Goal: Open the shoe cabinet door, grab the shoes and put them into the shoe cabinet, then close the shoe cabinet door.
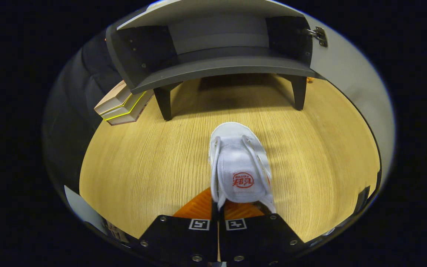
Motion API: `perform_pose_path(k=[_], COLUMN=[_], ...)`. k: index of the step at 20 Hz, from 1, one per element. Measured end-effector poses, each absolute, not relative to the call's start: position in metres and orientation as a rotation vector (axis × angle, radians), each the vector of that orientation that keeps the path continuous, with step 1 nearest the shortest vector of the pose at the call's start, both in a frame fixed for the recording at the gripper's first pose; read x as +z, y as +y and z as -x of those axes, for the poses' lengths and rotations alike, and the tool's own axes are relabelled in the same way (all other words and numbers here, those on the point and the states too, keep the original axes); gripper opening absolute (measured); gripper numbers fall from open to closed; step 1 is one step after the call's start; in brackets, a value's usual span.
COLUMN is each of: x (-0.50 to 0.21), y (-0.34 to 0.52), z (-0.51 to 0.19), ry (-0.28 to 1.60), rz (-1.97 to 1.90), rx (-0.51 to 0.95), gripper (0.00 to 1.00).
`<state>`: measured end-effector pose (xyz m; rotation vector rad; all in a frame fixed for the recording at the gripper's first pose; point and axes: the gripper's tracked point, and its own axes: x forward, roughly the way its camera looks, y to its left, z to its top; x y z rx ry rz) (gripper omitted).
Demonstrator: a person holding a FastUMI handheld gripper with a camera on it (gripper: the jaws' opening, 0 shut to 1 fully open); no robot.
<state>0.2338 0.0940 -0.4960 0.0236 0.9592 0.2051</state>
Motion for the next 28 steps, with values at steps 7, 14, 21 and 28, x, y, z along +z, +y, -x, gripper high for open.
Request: perform_pose_path(k=[7, 14, 21, 28], x=[-0.452, -0.364, -0.248, -0.161], y=[0.100, 0.097, 0.084, 0.087], z=[-0.211, -0.201, -0.216, -0.292], ry=[0.897, 0.776, 0.603, 0.447], rz=[0.009, 0.040, 0.072, 0.127], rx=[0.238, 0.244, 0.242, 0.255], gripper=[0.00, 0.00, 0.00, 0.00])
